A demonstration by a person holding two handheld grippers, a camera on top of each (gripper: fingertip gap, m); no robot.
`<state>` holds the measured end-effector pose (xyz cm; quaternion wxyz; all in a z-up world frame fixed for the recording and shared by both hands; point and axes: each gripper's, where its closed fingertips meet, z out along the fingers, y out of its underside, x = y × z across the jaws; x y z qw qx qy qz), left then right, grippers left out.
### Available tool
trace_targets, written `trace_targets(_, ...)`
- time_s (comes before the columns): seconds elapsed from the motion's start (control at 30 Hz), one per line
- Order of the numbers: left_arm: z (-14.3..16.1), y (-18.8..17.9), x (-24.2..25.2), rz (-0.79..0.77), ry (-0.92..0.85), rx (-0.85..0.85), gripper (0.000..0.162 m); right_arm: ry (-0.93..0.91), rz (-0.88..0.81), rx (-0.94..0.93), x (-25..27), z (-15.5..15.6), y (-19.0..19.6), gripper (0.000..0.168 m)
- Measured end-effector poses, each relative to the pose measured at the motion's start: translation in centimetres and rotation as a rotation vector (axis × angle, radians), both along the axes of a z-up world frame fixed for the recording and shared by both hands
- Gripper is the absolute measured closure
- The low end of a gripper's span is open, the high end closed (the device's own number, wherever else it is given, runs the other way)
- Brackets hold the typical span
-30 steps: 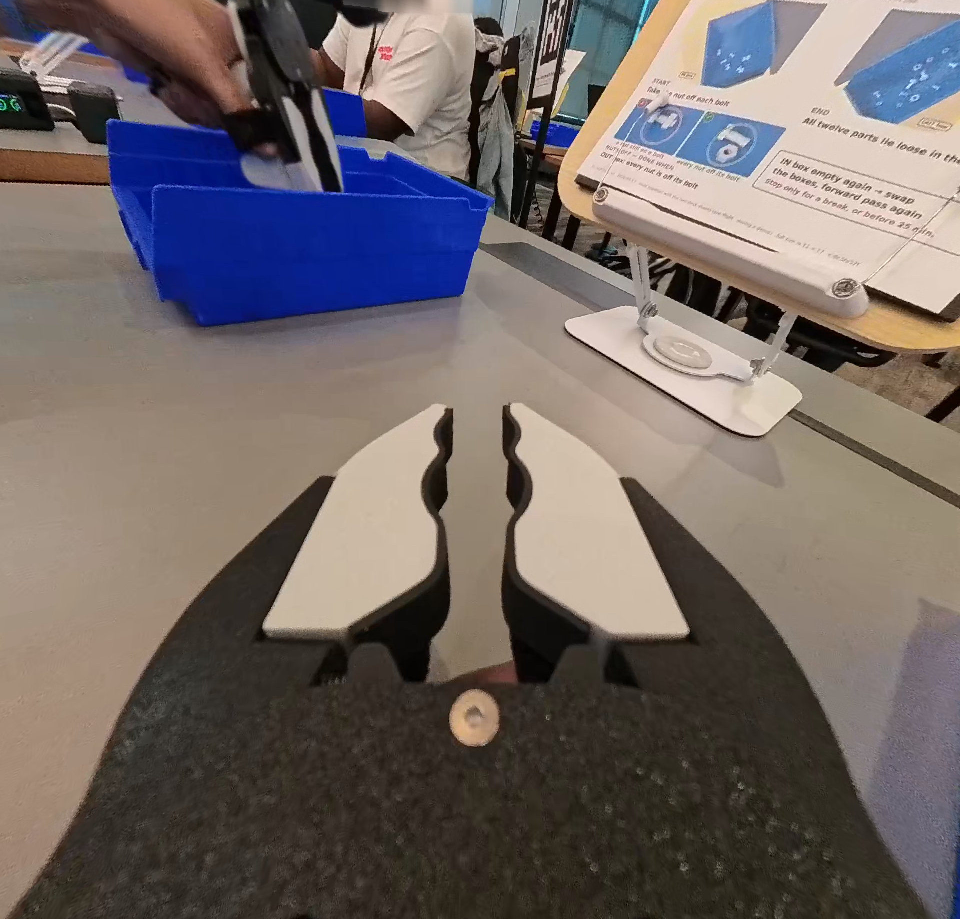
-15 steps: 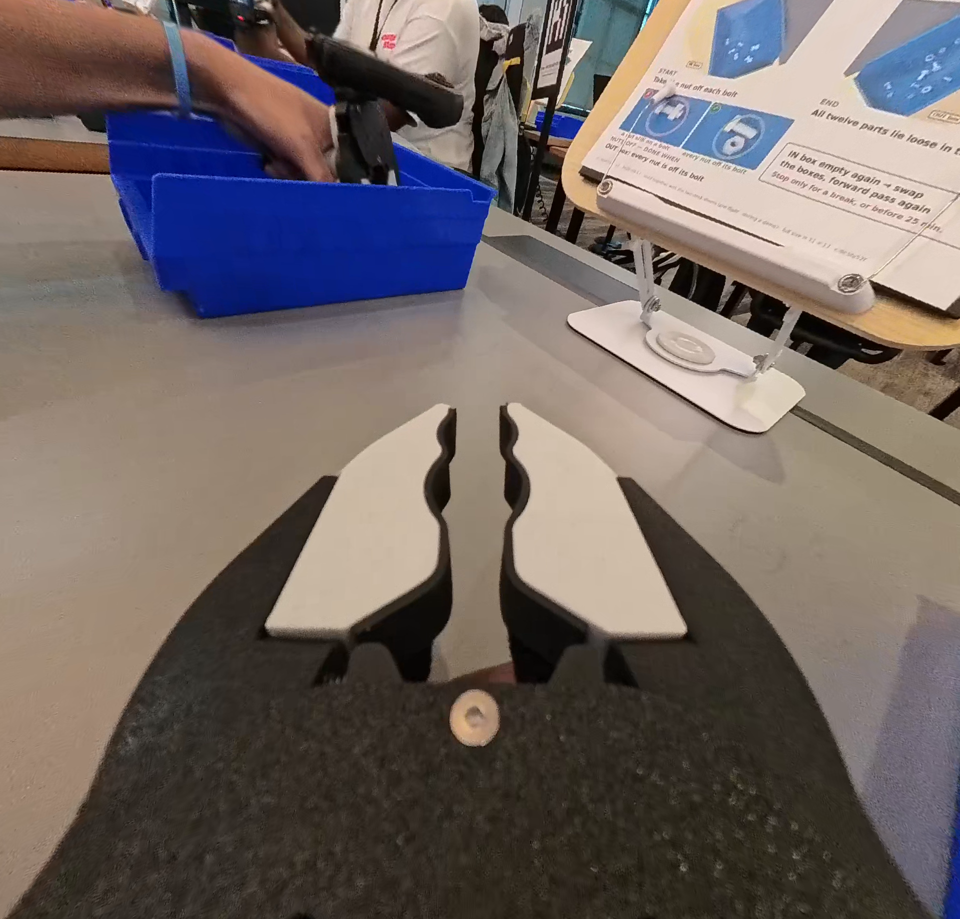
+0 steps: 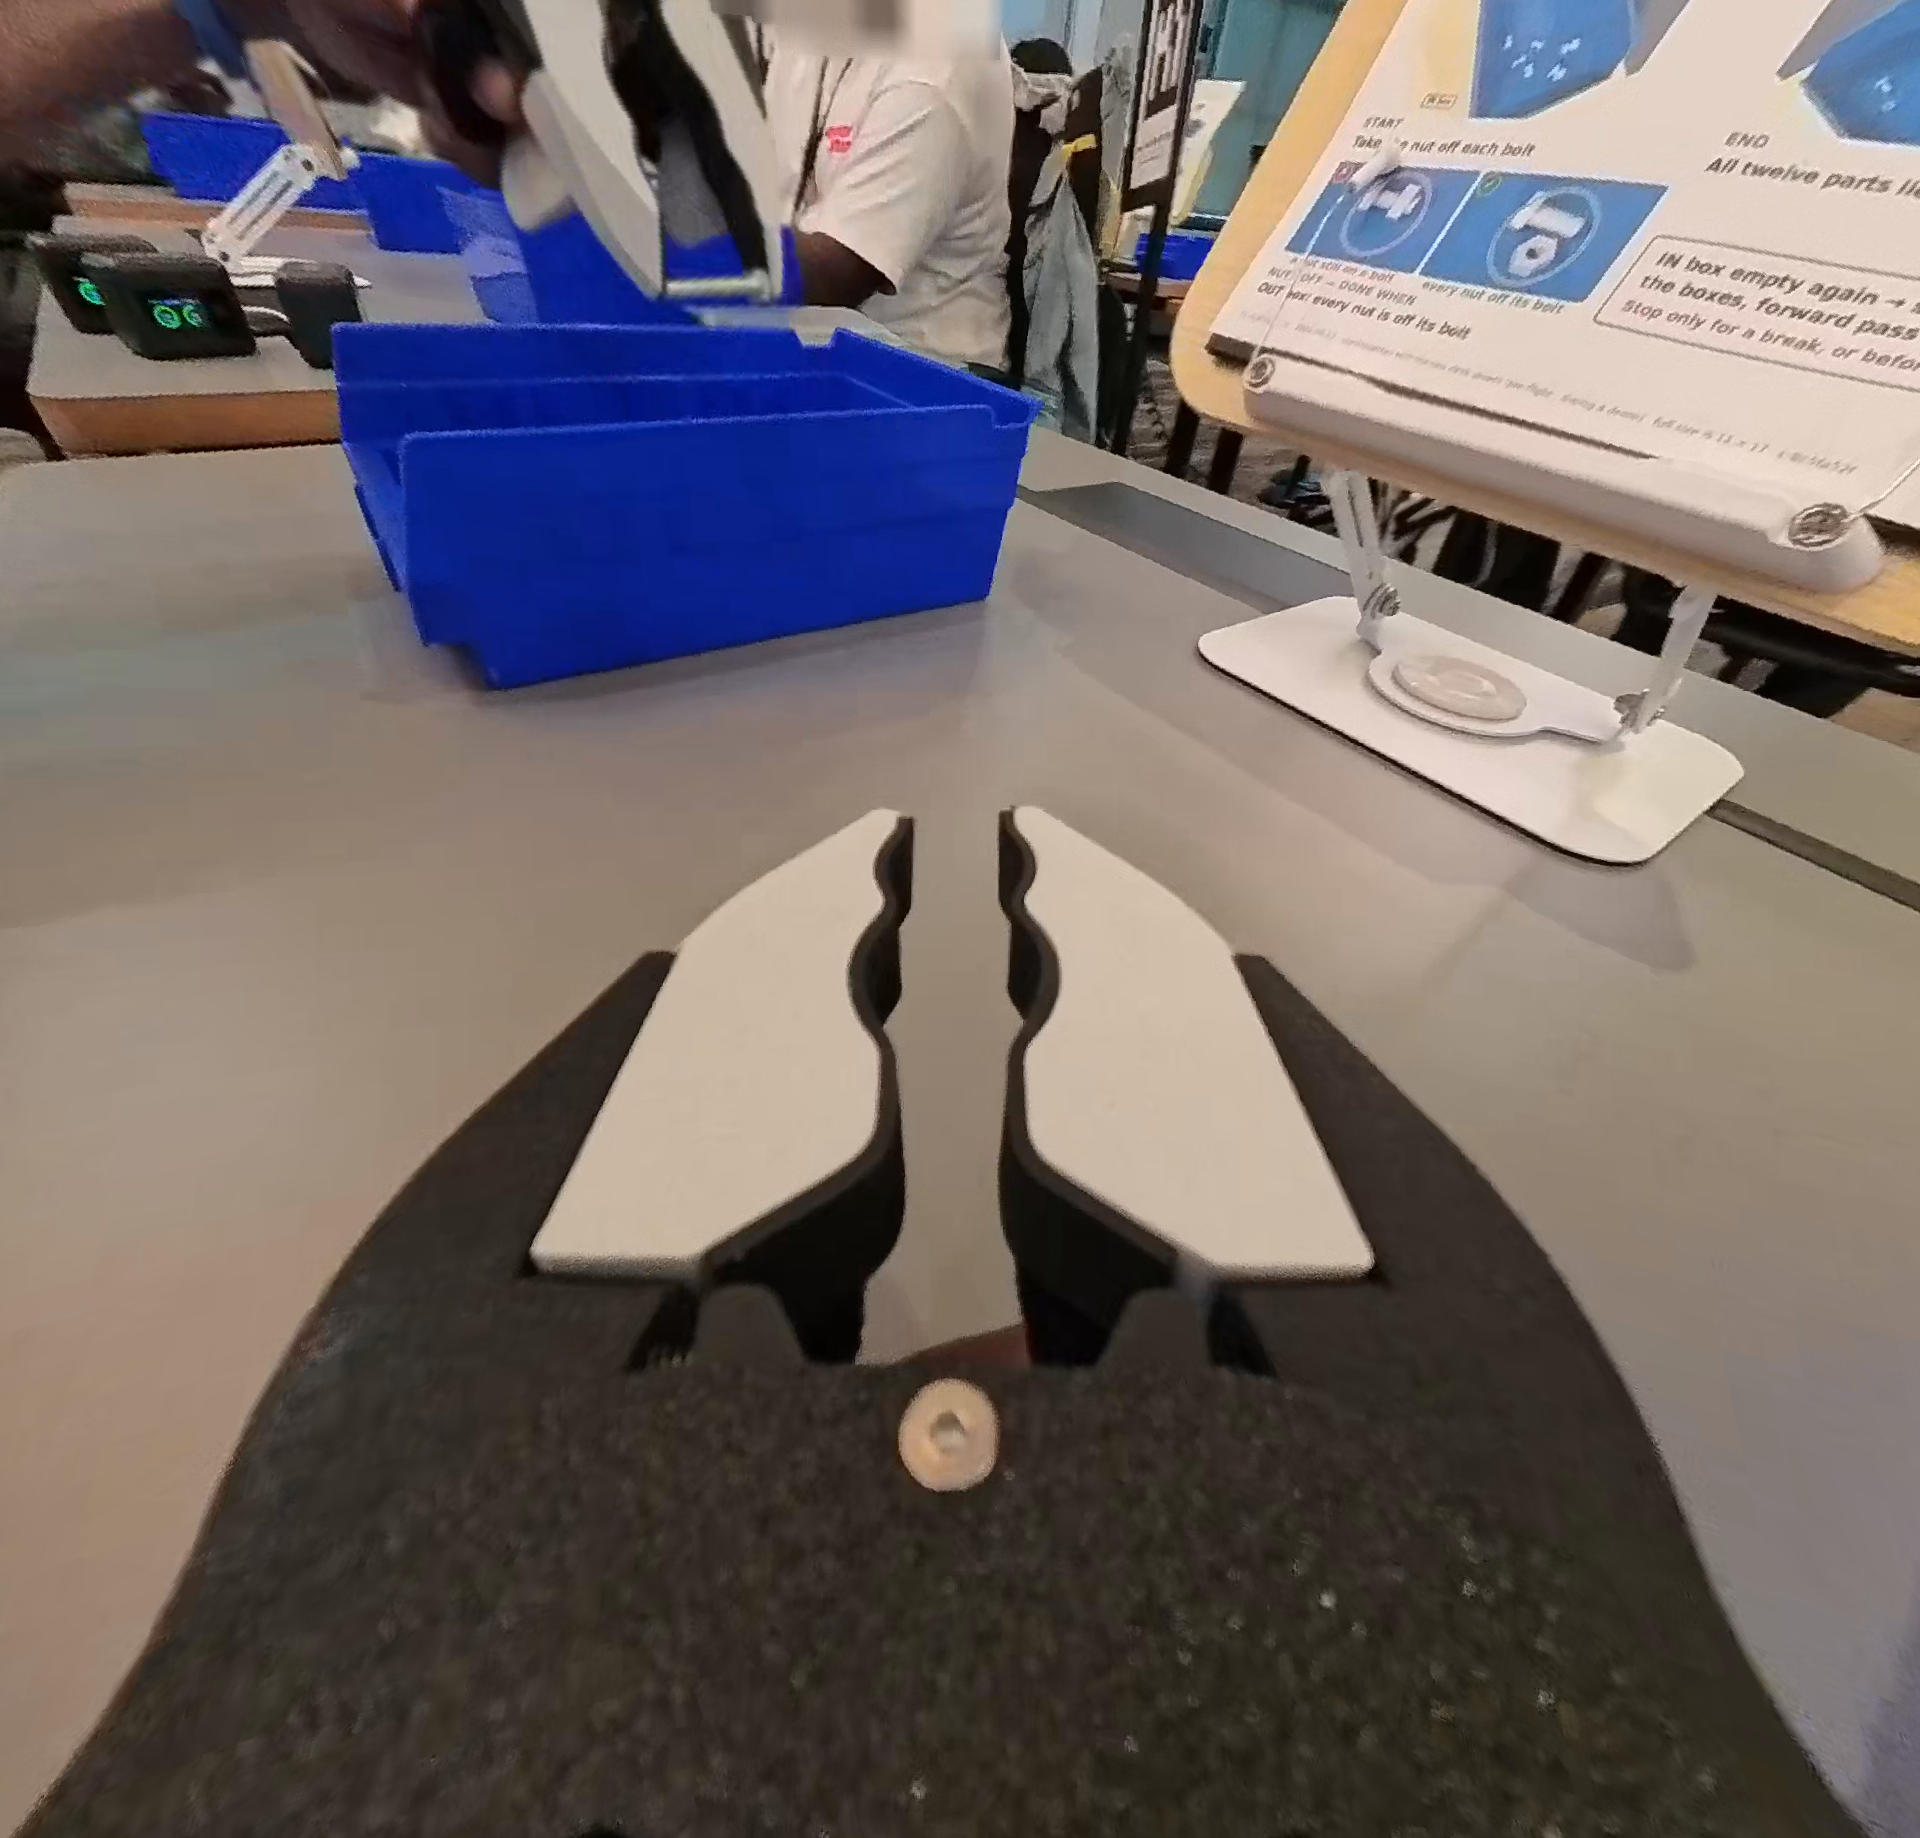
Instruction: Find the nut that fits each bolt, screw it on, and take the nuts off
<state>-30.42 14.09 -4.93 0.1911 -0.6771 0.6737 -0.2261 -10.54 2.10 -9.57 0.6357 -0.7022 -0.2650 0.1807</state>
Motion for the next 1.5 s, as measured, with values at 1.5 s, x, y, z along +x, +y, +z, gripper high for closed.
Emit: trace_targets(1.5,-3.3,-14.2,15.1,0.054,-0.439,-0.147,0.107,-0.775,0.555,-0.222,0.3,-4.1,-4.3,0.135)
